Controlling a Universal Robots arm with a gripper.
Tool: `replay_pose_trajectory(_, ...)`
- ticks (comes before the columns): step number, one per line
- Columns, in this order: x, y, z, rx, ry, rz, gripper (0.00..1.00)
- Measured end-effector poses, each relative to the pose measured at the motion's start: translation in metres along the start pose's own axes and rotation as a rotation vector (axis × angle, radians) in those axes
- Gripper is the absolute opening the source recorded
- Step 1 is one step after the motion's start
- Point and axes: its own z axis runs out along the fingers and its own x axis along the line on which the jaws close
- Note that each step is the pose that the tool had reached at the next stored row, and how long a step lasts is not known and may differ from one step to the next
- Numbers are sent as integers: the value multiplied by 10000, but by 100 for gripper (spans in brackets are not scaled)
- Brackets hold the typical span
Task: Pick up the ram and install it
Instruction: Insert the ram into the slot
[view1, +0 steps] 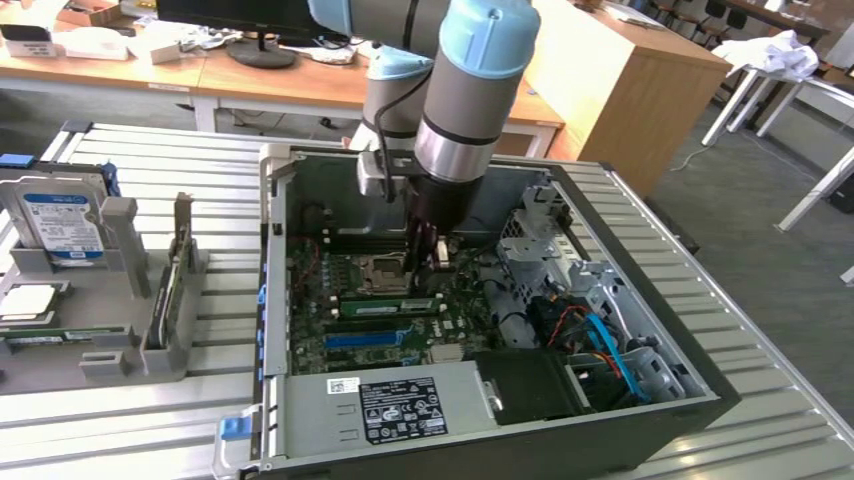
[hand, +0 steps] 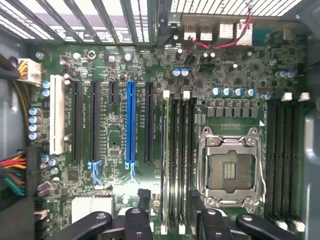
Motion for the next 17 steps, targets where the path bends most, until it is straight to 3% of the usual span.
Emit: replay_pose_trajectory(17,-14,-2,-484,-38,7,29,43)
